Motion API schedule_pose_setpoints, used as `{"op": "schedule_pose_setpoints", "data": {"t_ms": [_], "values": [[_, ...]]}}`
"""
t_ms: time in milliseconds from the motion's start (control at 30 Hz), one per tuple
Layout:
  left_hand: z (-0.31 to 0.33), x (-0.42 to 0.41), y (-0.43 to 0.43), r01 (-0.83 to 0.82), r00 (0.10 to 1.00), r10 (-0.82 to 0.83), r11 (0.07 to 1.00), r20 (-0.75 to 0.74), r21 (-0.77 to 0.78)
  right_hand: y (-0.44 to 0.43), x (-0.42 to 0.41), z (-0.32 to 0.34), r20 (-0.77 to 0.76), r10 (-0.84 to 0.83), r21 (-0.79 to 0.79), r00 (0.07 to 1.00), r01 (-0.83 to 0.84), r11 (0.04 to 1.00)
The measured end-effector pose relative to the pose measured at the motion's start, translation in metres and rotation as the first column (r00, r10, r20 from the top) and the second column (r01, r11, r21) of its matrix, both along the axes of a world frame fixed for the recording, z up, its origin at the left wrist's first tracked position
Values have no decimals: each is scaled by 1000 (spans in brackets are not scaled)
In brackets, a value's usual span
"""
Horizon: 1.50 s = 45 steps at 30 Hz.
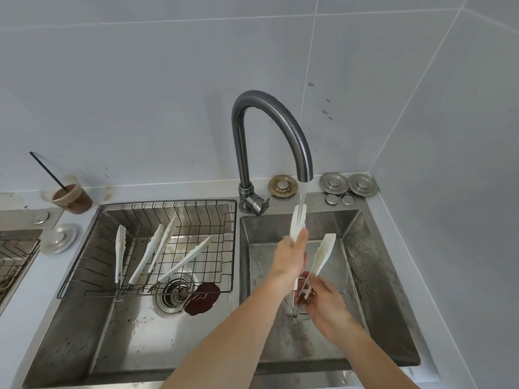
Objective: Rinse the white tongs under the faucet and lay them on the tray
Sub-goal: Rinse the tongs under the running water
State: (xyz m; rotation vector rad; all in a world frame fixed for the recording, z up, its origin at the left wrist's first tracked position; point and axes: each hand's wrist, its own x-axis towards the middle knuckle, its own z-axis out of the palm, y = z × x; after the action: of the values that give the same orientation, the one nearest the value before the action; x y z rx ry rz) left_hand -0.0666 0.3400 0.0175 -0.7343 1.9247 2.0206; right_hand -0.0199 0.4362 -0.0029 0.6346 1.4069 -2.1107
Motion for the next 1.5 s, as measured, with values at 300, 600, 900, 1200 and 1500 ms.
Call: {"op": "schedule_pose_setpoints", "data": {"t_ms": [300,600,900,1200,1500], "values": [[22,-24,-2,-141,954,69,962,291,232,14,-6,-1,-69,28,37,997,-25,999],[17,-14,2,-64,993,36,959,108,275,6,-12,-7,-5,25,79,1000,-25,997],[19,-13,-16,-175,981,192,915,-11,365,-18,-31,6,41,54,-18,998,-53,998],[25,-23,-40,-364,930,330,890,162,274,-38,-51,5,8,161,148,987,-160,976],[27,-7,-31,-396,918,354,844,178,361,-60,-84,1,98,137,494,986,-167,853]]}}
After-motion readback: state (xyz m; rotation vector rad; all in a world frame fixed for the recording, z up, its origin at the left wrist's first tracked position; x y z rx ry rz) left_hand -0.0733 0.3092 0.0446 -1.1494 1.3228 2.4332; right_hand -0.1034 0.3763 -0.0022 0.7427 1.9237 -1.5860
